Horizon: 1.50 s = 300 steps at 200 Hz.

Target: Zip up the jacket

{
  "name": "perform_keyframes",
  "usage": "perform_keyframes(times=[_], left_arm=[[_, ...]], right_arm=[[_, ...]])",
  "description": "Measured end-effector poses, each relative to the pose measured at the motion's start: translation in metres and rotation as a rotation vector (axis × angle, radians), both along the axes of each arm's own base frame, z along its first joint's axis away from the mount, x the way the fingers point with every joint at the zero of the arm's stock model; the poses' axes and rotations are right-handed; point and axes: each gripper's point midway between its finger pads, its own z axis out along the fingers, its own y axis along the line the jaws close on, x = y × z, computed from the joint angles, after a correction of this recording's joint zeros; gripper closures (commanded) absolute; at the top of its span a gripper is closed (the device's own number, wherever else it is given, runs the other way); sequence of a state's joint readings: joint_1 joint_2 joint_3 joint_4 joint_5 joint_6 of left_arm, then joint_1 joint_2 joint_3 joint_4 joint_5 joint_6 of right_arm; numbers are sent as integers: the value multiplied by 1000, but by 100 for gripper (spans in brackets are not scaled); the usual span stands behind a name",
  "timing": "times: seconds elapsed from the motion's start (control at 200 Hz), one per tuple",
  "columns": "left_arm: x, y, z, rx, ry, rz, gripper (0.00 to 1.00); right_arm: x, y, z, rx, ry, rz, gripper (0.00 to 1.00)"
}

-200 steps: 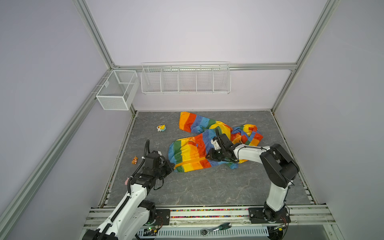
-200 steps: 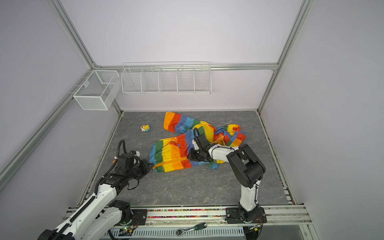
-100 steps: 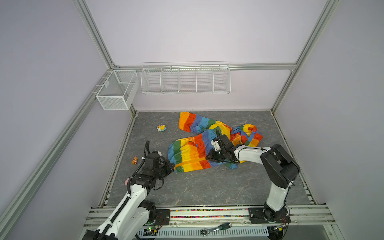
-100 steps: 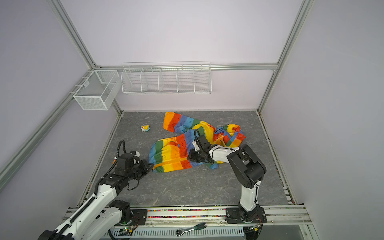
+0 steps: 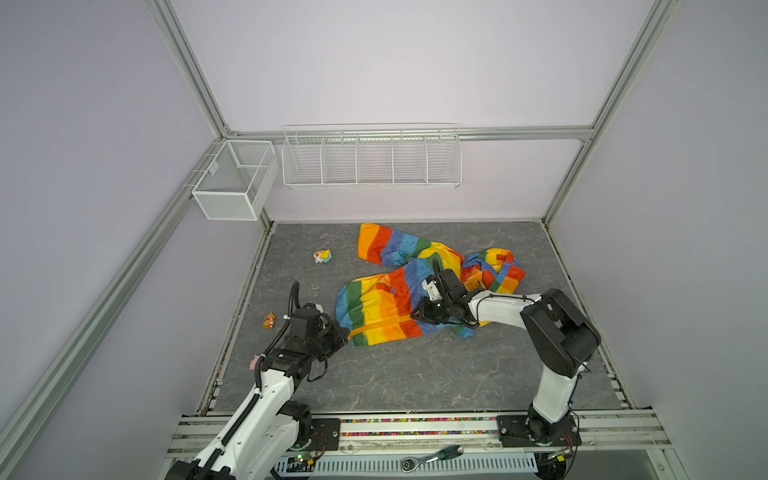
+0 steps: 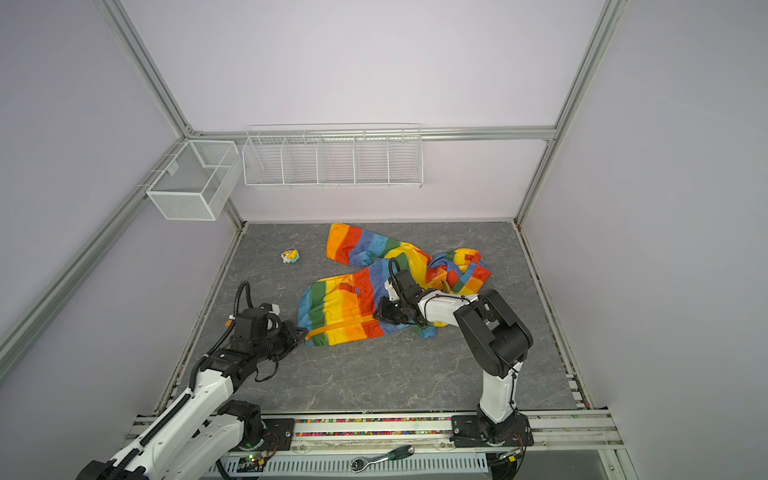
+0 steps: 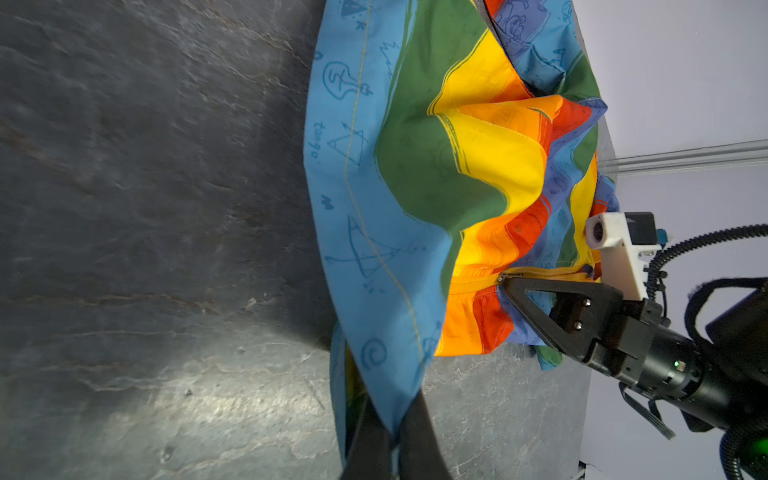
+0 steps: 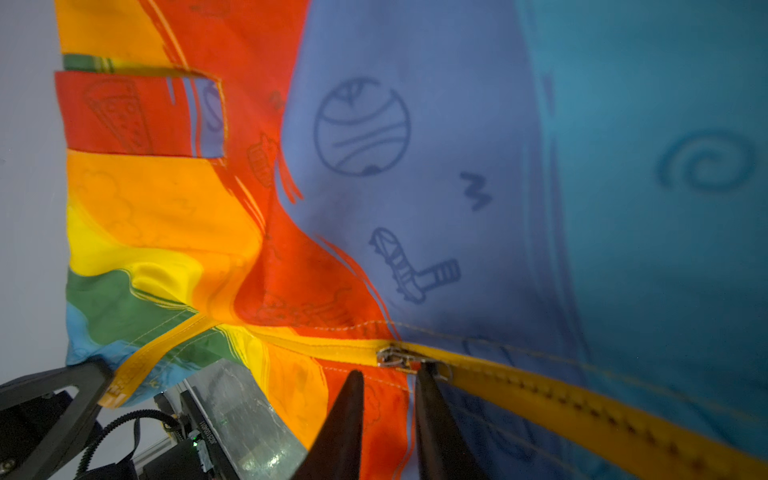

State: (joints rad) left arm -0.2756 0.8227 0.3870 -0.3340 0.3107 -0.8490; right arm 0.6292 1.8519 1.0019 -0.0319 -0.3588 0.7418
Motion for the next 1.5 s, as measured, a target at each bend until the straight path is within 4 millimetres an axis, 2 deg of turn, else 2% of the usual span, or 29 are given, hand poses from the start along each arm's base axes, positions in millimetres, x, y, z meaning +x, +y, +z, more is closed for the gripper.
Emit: perform_keyframes(times=[0.13, 0.54, 0.89, 1.5], left_arm=[[0, 0, 0, -2, 2, 3, 100], [-1, 0, -2, -1, 5, 3, 100], [-1, 0, -7, 1, 14, 3, 100], [-4, 1, -23, 3, 51, 10, 100]], right_arm=[[0, -6, 2, -33, -17, 3, 60], [9, -5, 13, -75, -77, 51, 53], [13, -4, 1, -106, -73, 76, 49], [13, 4, 0, -26, -68, 68, 53]])
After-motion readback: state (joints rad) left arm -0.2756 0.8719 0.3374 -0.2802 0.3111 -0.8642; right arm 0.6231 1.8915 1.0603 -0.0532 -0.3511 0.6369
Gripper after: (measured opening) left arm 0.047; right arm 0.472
